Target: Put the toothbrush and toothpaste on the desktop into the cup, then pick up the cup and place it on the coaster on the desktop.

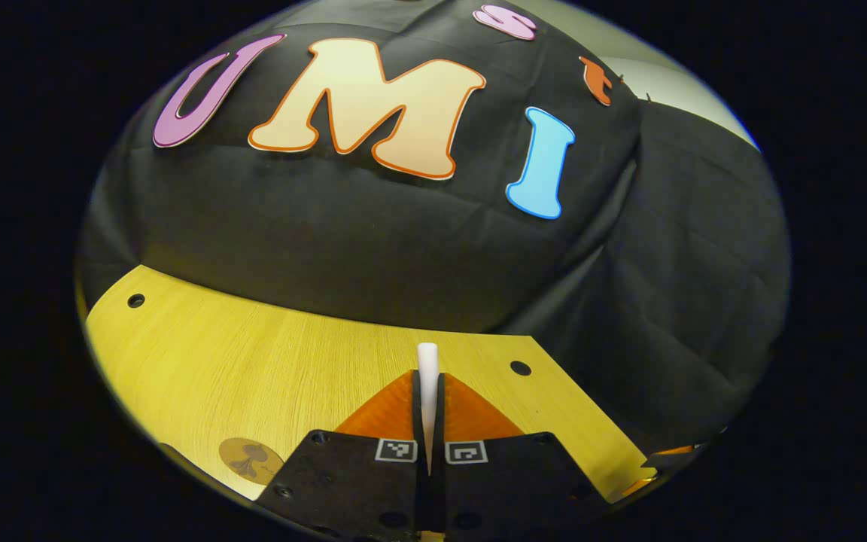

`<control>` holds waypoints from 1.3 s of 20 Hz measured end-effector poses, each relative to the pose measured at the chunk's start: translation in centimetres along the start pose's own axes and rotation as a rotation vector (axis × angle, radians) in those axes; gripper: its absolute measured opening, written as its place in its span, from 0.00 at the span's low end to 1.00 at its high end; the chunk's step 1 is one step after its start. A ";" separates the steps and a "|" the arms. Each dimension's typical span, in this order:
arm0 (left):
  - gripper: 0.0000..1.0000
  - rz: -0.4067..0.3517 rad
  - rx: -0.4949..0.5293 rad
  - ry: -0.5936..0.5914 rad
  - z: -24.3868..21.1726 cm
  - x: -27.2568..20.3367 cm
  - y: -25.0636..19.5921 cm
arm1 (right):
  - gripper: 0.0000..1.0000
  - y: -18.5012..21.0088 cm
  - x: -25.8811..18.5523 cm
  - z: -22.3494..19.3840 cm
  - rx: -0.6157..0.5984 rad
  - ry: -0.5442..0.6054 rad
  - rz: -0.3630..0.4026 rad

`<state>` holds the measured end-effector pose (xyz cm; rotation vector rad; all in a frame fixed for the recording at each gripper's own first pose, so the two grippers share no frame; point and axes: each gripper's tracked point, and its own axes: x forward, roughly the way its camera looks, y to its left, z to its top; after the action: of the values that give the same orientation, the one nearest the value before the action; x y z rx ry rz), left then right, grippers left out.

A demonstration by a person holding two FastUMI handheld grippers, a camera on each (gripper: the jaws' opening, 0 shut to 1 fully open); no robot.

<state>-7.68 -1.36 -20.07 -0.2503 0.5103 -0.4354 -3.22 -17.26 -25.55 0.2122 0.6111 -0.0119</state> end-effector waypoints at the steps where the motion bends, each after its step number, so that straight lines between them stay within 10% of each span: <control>1: 0.00 0.000 0.011 0.002 -0.1 -0.6 -0.3 | 0.99 0.3 0.1 0.2 0.002 -0.002 0.010; 10: 0.05 0.009 0.093 0.046 -2.7 -5.6 -2.3 | 0.99 3.5 1.6 -0.1 -0.007 0.061 0.105; 12: 0.14 0.031 0.085 0.068 -3.5 -6.5 -2.0 | 0.99 4.6 1.7 -0.2 -0.017 0.088 0.143; 17: 0.83 0.104 0.071 0.023 -2.5 -9.7 0.7 | 0.99 8.8 3.1 -1.0 -0.012 0.198 0.218; 19: 0.95 0.150 0.092 0.005 -1.9 -11.6 3.0 | 0.99 10.9 3.8 -1.7 0.019 0.277 0.229; 26: 0.95 0.294 0.143 -0.025 -0.5 -18.3 12.3 | 0.99 14.0 7.0 -5.3 -0.002 0.535 0.154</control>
<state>-18.12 17.78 -17.05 -0.0410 0.4805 -0.1808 0.55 -2.12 -31.05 0.2622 1.1257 0.2002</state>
